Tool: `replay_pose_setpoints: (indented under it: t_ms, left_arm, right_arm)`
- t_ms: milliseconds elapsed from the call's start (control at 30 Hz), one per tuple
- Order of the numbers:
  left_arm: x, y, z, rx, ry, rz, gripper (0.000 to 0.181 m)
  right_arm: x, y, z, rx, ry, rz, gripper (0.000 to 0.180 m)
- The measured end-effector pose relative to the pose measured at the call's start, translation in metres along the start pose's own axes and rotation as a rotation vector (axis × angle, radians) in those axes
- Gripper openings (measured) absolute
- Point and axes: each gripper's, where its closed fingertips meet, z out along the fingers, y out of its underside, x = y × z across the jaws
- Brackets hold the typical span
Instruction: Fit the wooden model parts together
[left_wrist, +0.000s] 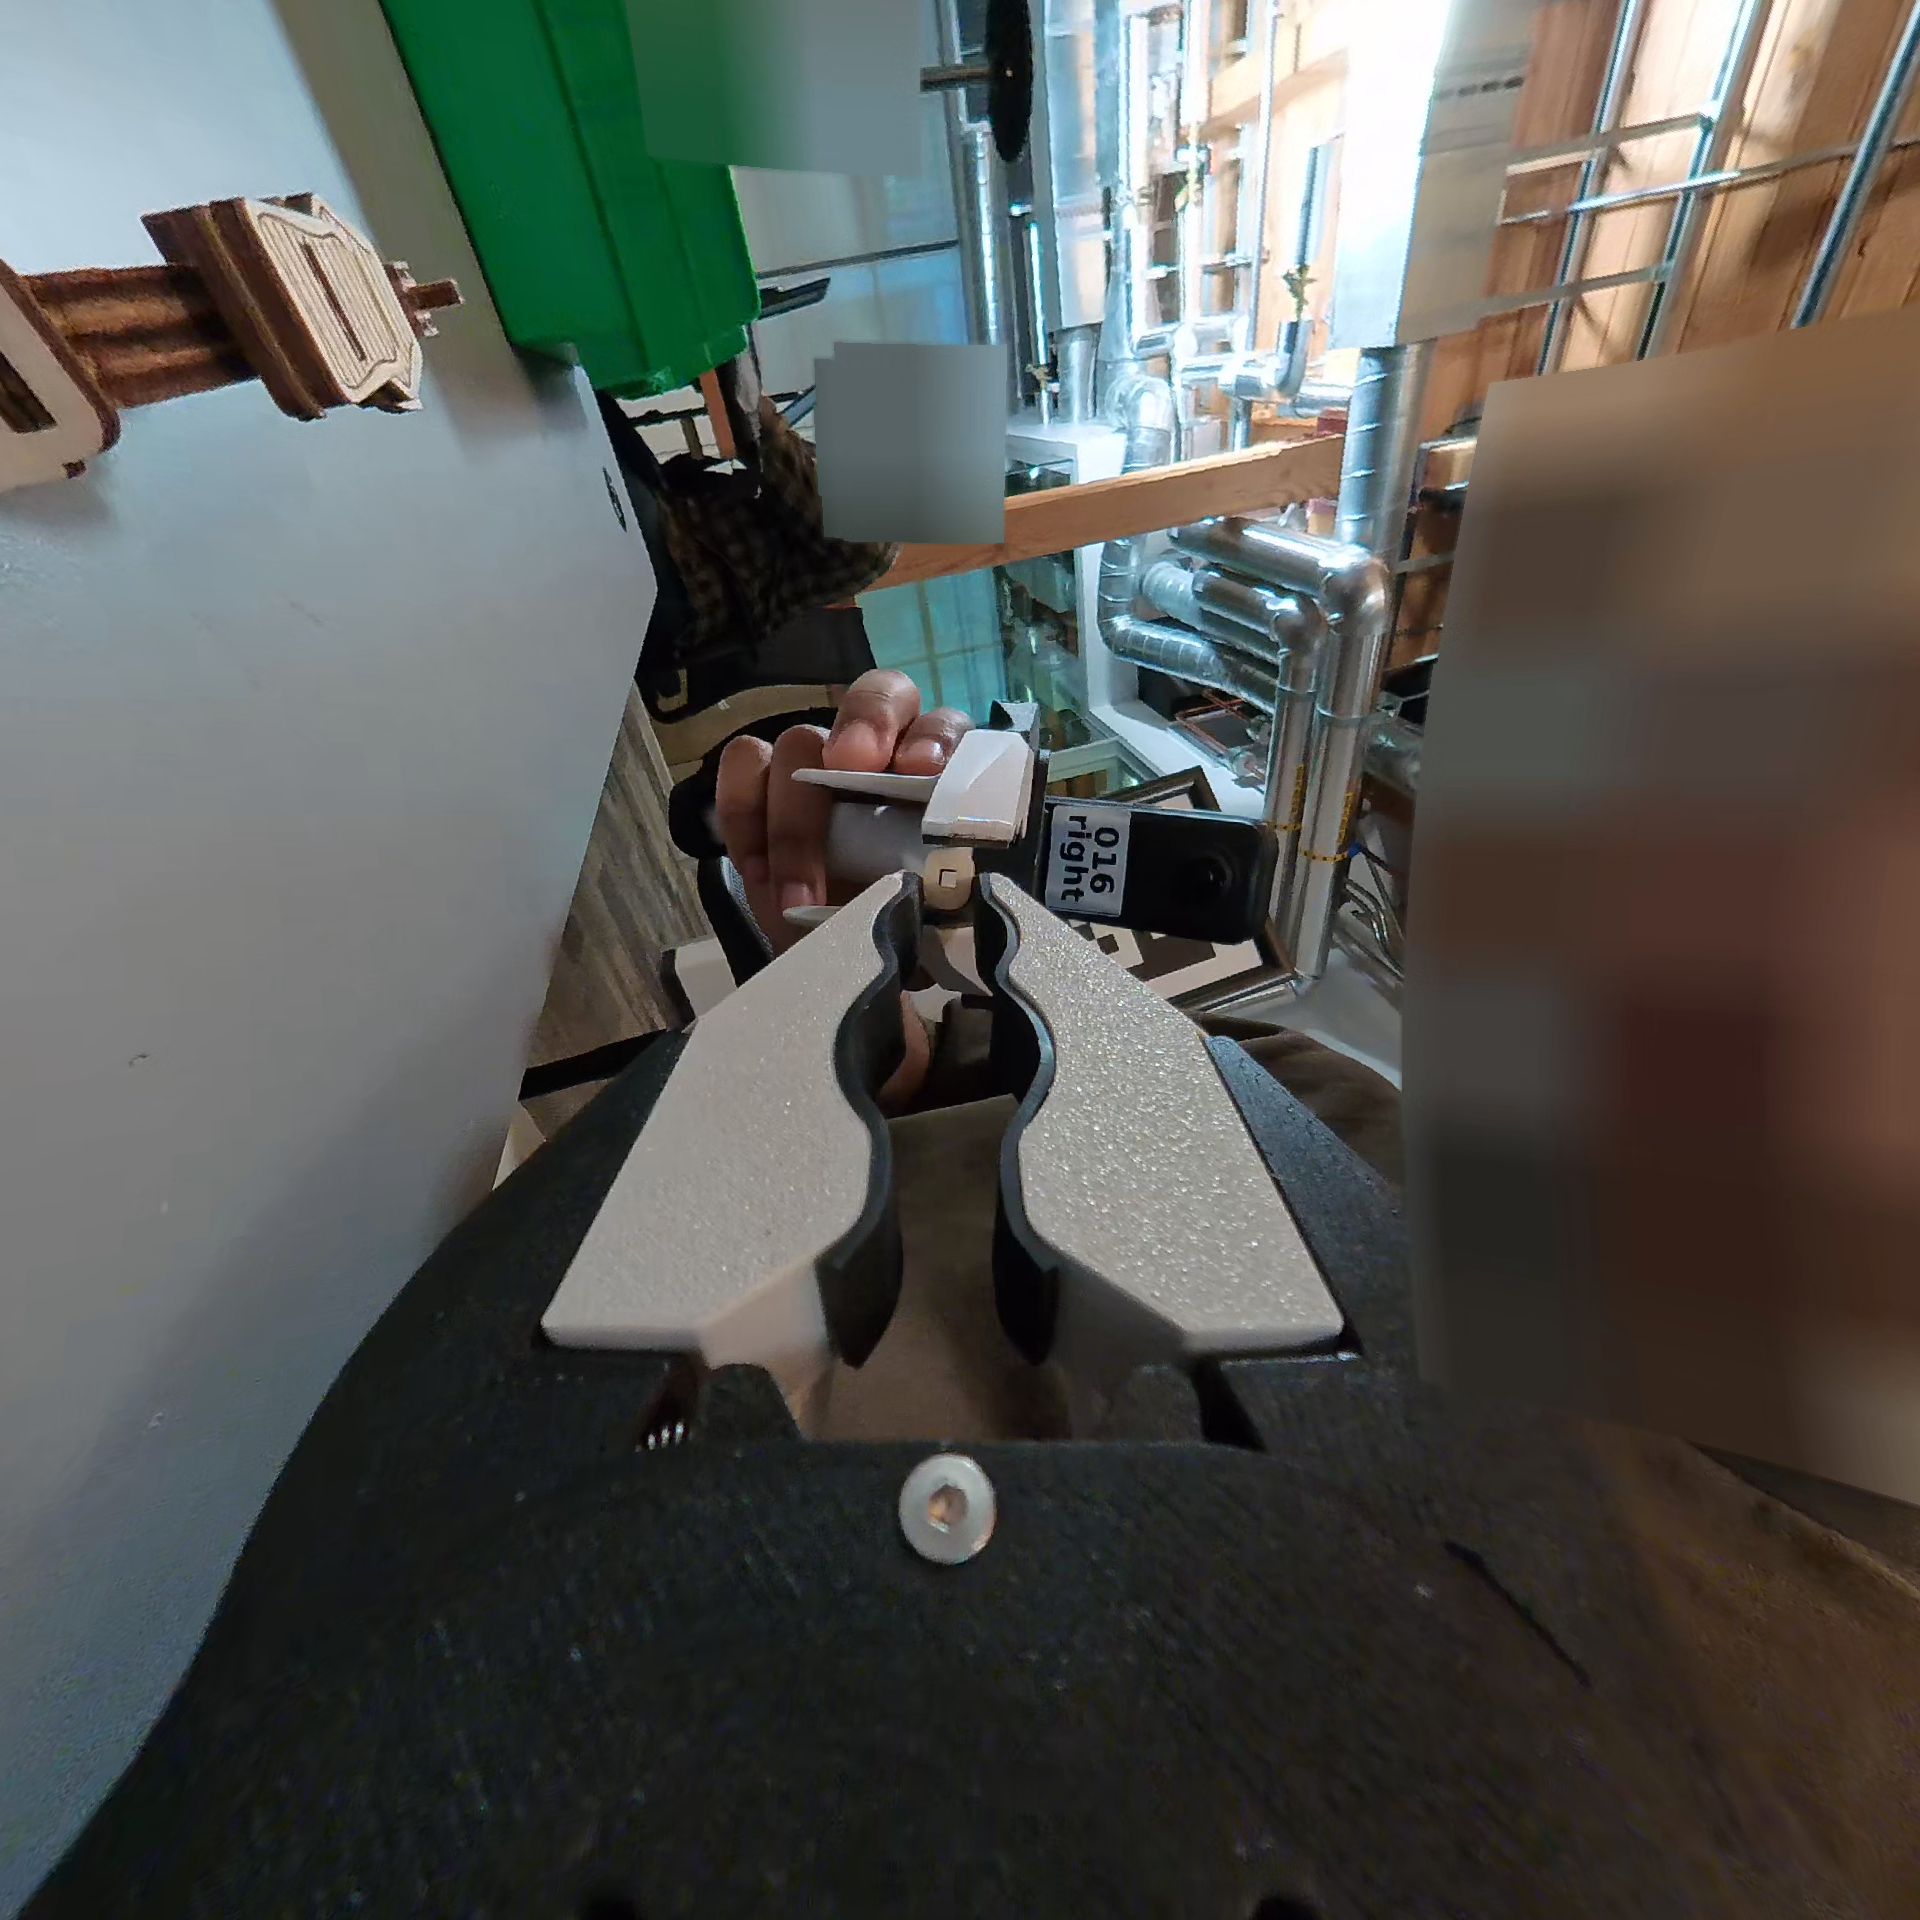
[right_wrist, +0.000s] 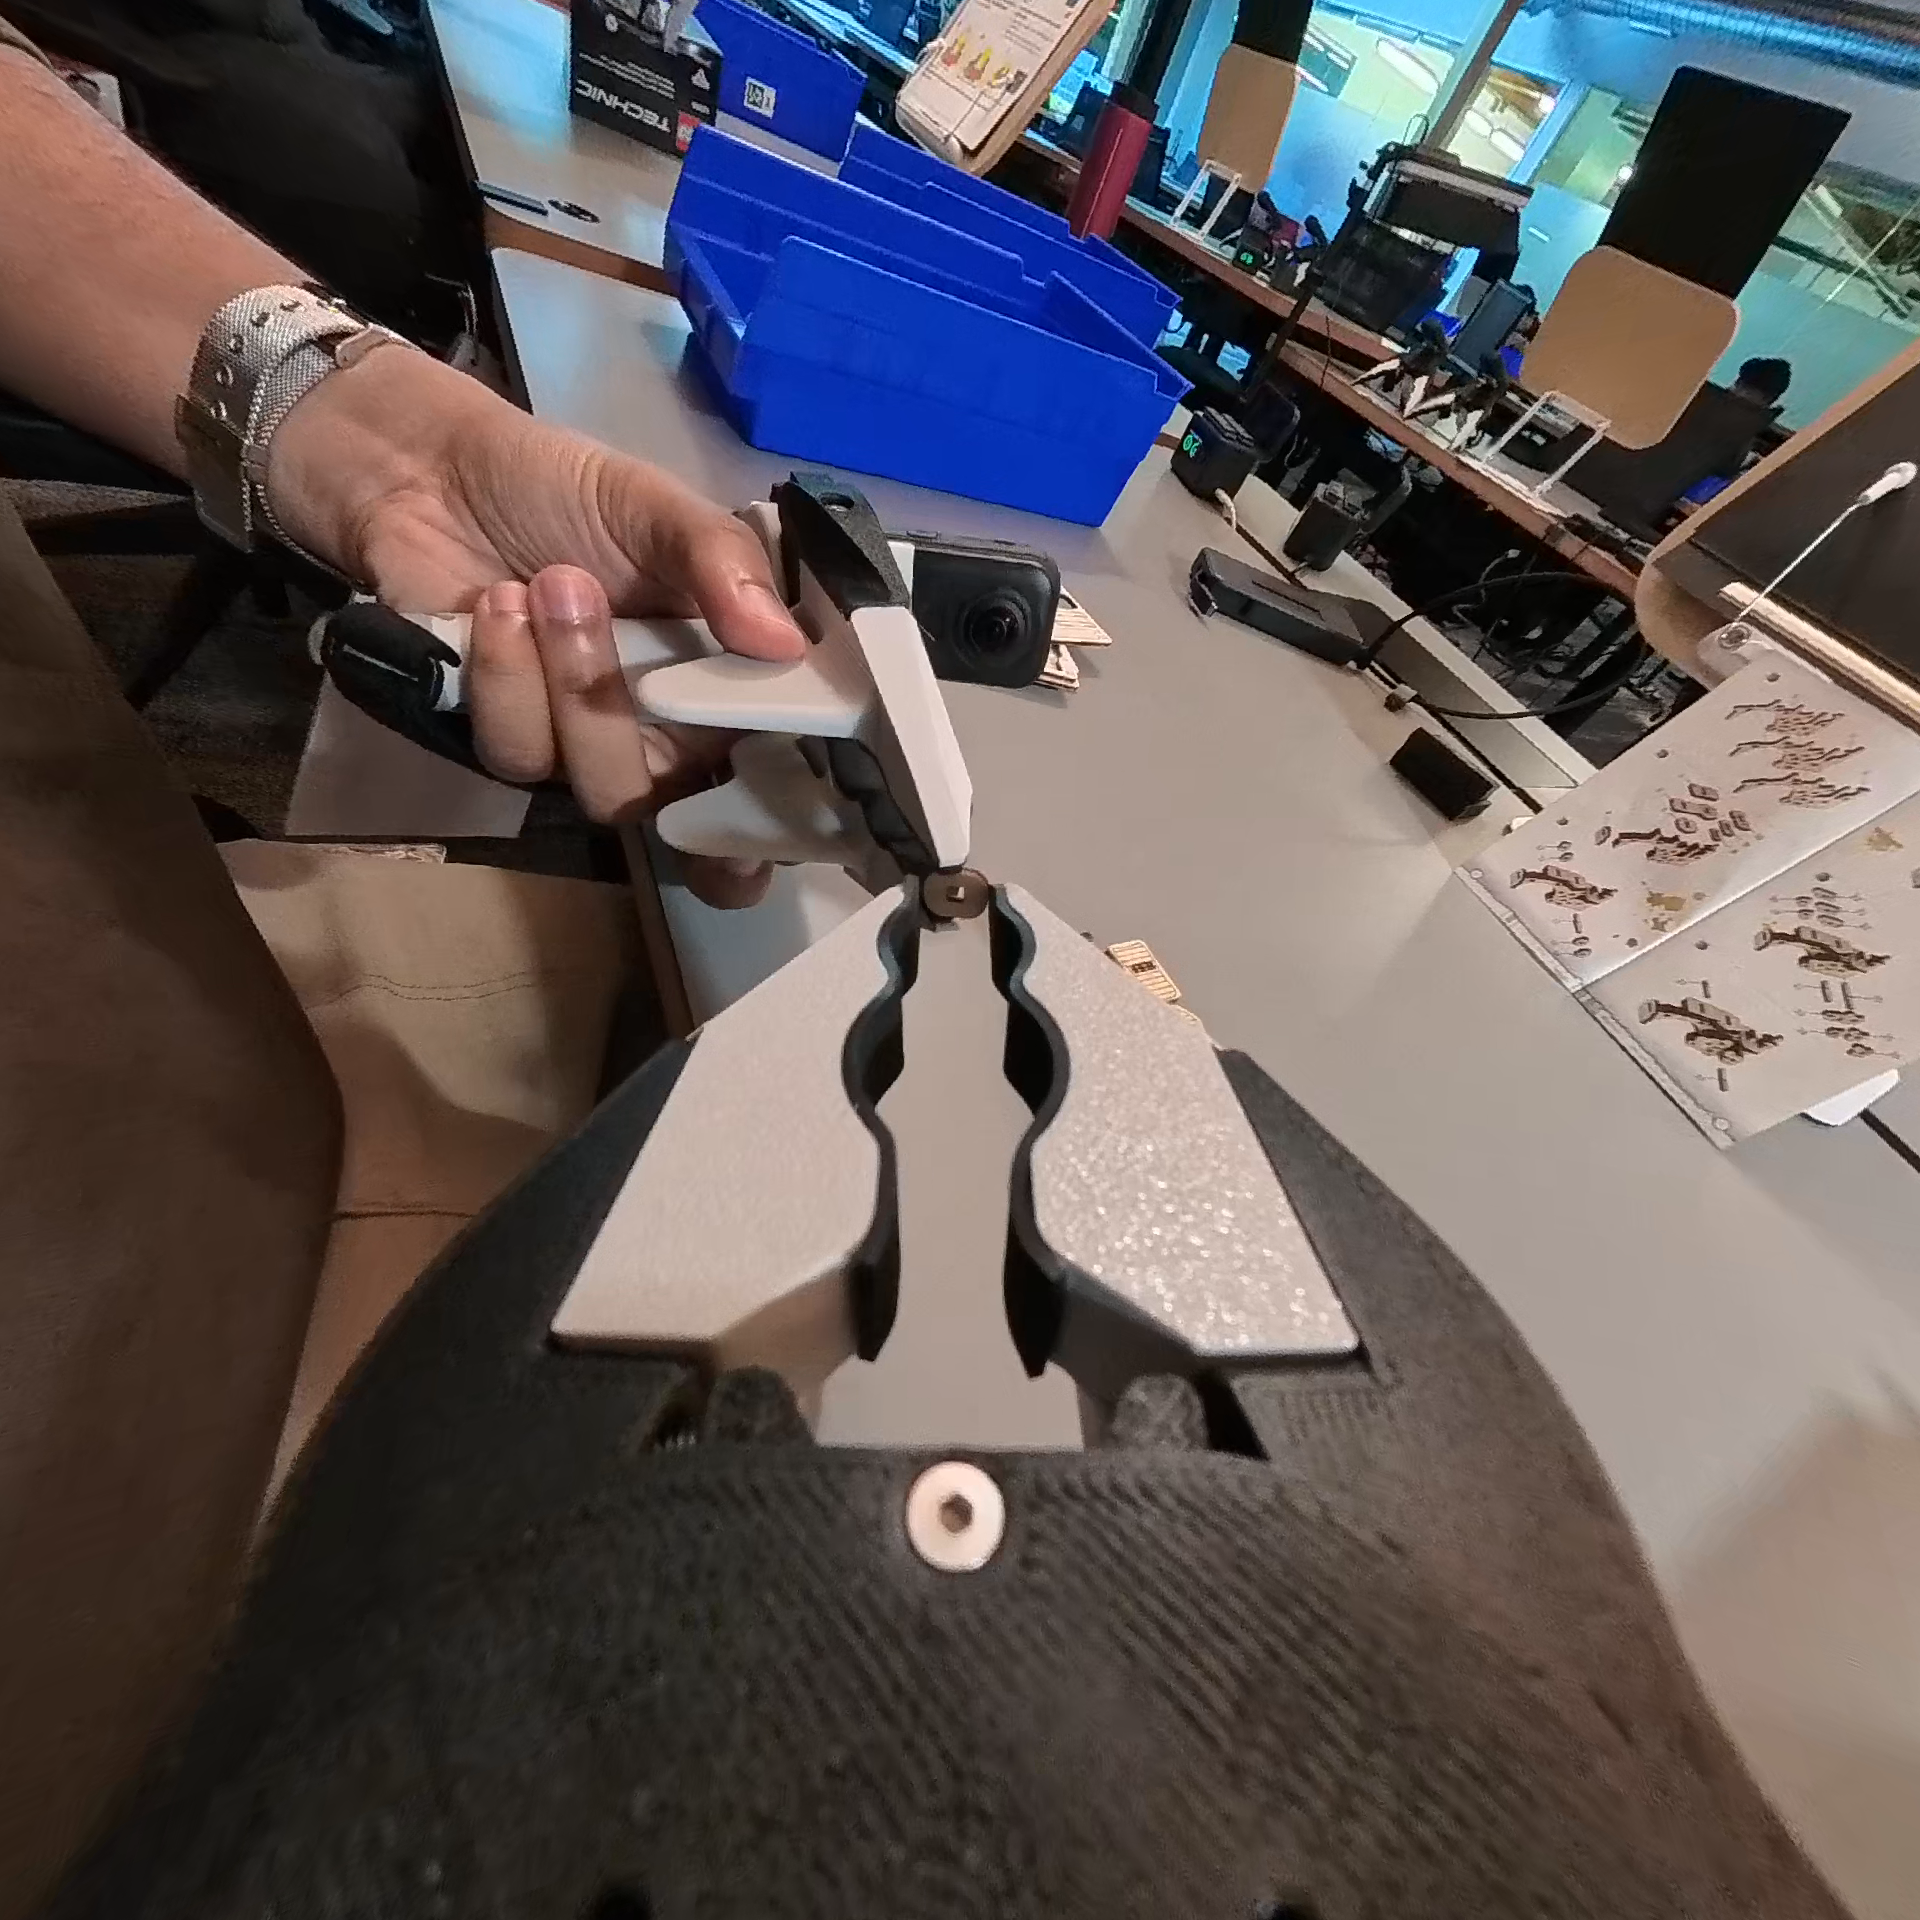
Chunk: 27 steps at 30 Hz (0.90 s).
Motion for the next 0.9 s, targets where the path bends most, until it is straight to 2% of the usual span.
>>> replay_pose_setpoints:
  t_ms: [33,333,533,767,900]
  left_arm:
    - [0.000,0.000,0.000,-0.001,-0.003,0.001,0.007]
    - [-0.004,0.000,0.000,-0.007,-0.063,0.067,0.008]
    - [-0.006,-0.003,-0.002,-0.002,-0.095,0.107,0.023]
    - [-0.008,-0.012,-0.008,-0.018,-0.204,0.314,0.027]
    - [-0.004,-0.030,-0.018,0.039,-0.244,0.435,0.027]
  right_arm:
    - [0.000,0.000,0.000,-0.001,-0.002,0.004,0.011]
    - [0.000,0.004,0.001,-0.024,-0.020,0.026,0.011]
    - [0.006,0.008,-0.001,-0.037,-0.003,0.042,0.011]
    - [0.028,0.019,-0.006,-0.025,0.032,0.189,0.010]
    - [0.051,0.031,-0.011,-0.018,0.075,0.325,0.011]
